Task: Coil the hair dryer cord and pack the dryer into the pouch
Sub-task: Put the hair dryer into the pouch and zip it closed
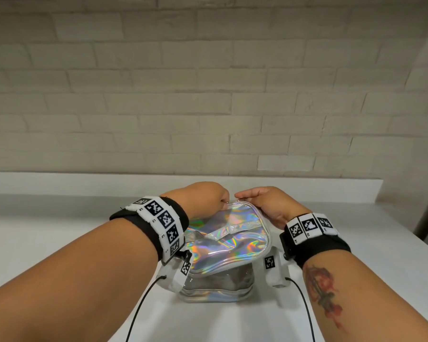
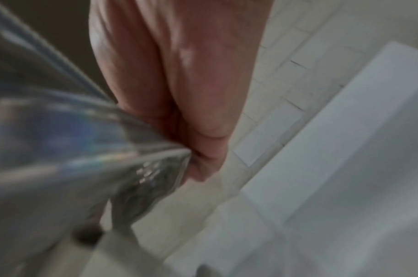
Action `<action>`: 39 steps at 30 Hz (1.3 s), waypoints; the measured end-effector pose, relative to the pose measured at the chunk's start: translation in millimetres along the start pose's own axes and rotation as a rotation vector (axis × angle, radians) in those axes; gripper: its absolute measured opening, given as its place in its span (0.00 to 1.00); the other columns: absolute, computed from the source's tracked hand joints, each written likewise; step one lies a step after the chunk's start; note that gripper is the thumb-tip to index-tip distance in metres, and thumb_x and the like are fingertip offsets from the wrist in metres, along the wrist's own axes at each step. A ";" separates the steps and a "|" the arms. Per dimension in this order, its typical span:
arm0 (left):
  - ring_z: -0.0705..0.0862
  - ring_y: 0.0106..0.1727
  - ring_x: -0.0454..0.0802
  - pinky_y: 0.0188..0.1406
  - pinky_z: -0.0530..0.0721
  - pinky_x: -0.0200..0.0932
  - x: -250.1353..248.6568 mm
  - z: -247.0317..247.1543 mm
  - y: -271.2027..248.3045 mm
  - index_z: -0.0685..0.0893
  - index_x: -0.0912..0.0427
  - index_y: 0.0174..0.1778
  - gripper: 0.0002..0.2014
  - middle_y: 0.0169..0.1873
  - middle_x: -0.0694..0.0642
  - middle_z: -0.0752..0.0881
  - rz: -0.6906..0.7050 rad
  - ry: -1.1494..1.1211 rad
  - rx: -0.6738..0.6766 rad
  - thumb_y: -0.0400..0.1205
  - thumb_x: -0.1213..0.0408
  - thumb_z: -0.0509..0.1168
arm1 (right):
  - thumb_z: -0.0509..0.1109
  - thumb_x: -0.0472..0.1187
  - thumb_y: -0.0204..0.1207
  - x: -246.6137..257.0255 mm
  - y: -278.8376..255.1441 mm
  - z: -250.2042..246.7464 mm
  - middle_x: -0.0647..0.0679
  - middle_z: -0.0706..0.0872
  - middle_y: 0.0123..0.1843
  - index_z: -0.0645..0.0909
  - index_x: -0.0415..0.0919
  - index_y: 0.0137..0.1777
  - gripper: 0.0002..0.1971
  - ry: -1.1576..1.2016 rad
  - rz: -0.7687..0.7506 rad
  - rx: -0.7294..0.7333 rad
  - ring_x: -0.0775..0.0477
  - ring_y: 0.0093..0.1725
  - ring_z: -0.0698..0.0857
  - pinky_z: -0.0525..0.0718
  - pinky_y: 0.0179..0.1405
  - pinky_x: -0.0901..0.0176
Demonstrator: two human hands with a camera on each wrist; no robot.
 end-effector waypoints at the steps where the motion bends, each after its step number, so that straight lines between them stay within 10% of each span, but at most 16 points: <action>1: 0.76 0.46 0.51 0.43 0.69 0.42 -0.3 -0.2 0.6 0.83 0.55 0.55 0.11 0.52 0.55 0.84 0.002 0.003 0.000 0.84 0.56 0.59 | 0.67 0.27 0.75 3.5 0.5 -3.1 0.42 0.90 0.46 0.89 0.40 0.45 0.11 -0.094 -0.024 -0.017 0.47 0.45 0.87 0.85 0.54 0.56; 11: 0.79 0.48 0.54 0.44 0.69 0.39 15.8 -8.0 1.0 0.84 0.55 0.54 0.10 0.44 0.52 0.80 -0.029 -0.054 -0.012 0.83 0.59 0.60 | 0.67 0.41 0.77 44.6 -9.5 0.5 0.45 0.90 0.45 0.88 0.44 0.46 0.08 -0.857 -0.284 -0.120 0.49 0.44 0.81 0.72 0.42 0.61; 19: 0.82 0.59 0.61 0.54 0.76 0.44 63.0 -15.5 5.6 0.84 0.59 0.59 0.14 0.59 0.61 0.86 -0.186 -0.008 -0.082 0.83 0.61 0.58 | 0.65 0.39 0.78 45.6 -41.2 -2.4 0.49 0.88 0.42 0.86 0.46 0.45 0.08 -0.878 -0.436 -0.244 0.45 0.48 0.77 0.71 0.44 0.57; 29: 0.82 0.63 0.61 0.62 0.80 0.50 82.4 -7.2 17.3 0.82 0.63 0.65 0.17 0.63 0.62 0.84 -0.295 0.098 0.019 0.85 0.62 0.55 | 0.67 0.39 0.68 62.4 -99.2 57.9 0.49 0.87 0.34 0.86 0.44 0.37 0.06 -0.884 -0.556 -0.069 0.47 0.42 0.79 0.76 0.43 0.57; 36: 0.84 0.55 0.59 0.52 0.81 0.45 65.6 -16.4 19.4 0.86 0.58 0.50 0.09 0.51 0.58 0.87 -0.177 -0.114 -0.181 0.78 0.63 0.64 | 0.65 0.42 0.68 51.9 -97.6 89.6 0.45 0.85 0.30 0.79 0.42 0.31 0.07 -0.866 -0.449 -0.168 0.42 0.33 0.80 0.73 0.31 0.55; 39: 0.83 0.45 0.55 0.43 0.80 0.47 28.2 -20.3 15.1 0.82 0.55 0.44 0.17 0.45 0.54 0.83 -0.141 -0.093 -0.078 0.76 0.44 0.64 | 0.63 0.39 0.72 44.8 -92.0 88.1 0.42 0.78 0.26 0.74 0.41 0.29 0.10 -0.866 -0.398 -0.245 0.43 0.28 0.74 0.64 0.26 0.55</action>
Point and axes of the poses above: each hand's wrist, its own y-axis towards the middle knuckle, its own z-axis out of the palm, x = y × z, the point moved 7 cm from there along y, towards the middle knuckle
